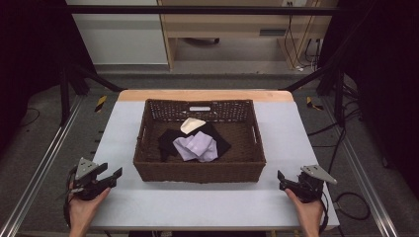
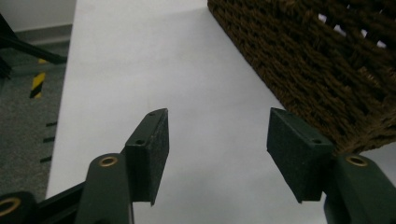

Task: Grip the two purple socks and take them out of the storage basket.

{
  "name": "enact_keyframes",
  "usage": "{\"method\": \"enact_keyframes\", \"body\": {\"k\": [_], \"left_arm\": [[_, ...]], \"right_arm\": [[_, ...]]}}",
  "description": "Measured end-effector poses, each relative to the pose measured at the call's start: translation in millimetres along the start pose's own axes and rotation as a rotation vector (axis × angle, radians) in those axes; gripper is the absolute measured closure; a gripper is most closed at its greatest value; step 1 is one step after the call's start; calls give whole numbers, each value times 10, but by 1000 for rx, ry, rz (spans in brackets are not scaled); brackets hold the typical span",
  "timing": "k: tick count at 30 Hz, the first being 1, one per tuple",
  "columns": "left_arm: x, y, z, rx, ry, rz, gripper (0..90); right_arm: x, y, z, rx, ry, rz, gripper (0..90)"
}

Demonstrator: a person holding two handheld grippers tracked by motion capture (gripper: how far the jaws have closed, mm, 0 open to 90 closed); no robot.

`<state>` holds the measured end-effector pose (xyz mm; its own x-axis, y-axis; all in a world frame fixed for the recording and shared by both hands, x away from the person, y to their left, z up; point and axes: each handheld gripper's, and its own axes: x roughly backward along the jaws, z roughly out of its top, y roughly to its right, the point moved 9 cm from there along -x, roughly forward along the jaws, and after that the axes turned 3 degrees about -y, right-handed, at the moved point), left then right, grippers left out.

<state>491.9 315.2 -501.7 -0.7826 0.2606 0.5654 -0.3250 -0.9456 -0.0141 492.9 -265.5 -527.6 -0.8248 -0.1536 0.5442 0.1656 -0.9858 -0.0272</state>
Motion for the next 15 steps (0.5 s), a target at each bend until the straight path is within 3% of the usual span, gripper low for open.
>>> {"method": "enact_keyframes", "body": {"k": [7,15], "left_arm": [[81,-22,50,-4,34,20,451],[216,48,195,27,77,-9,415]], "right_arm": [[2,1,2,-1,5,-6,50],[-7,-19,13,-4,21,4,48]]}}
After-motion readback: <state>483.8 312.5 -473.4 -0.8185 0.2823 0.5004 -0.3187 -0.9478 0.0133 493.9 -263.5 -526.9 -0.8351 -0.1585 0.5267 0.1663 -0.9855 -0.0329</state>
